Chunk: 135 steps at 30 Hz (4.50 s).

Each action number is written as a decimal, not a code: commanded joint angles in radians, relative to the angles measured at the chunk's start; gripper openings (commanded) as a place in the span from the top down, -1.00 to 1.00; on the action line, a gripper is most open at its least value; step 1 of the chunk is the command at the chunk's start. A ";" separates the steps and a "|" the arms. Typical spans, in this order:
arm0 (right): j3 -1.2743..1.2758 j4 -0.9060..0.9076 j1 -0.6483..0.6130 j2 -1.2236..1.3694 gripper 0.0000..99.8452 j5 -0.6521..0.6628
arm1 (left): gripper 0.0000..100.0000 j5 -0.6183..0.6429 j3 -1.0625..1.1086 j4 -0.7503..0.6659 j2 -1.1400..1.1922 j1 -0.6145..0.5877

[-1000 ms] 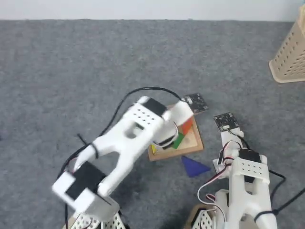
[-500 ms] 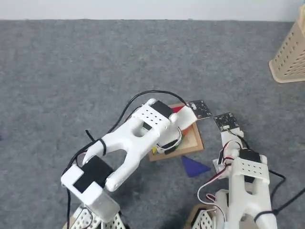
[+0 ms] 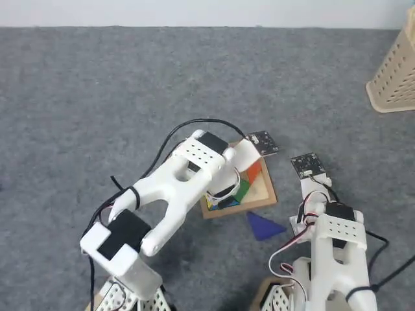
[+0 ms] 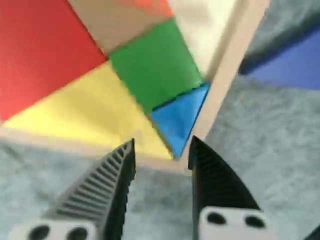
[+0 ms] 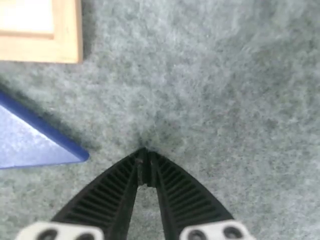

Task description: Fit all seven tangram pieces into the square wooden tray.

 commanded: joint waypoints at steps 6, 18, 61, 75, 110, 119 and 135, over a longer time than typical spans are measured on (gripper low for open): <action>-0.091 -0.002 -0.015 -0.012 0.99 0.005 | 0.66 0.175 0.091 -0.035 -0.362 -0.361; -0.298 0.180 -0.519 -0.005 0.93 -0.236 | 0.66 0.193 0.403 -0.460 -0.273 -0.709; -0.371 0.114 -0.173 0.375 0.93 0.166 | 0.67 0.193 0.383 -0.491 -0.203 -0.723; -0.784 0.289 -0.455 0.386 0.93 -0.451 | 0.67 0.193 0.383 -0.491 -0.201 -0.721; -1.091 0.348 -0.493 0.811 0.80 -1.010 | 0.67 0.193 0.383 -0.496 -0.198 -0.720; -1.069 0.378 -0.489 0.809 0.80 -0.944 | 0.67 0.193 0.383 -0.497 -0.198 -0.720; -0.847 0.189 -0.366 0.460 0.99 -0.629 | 0.67 0.193 0.384 -0.497 -0.198 -0.720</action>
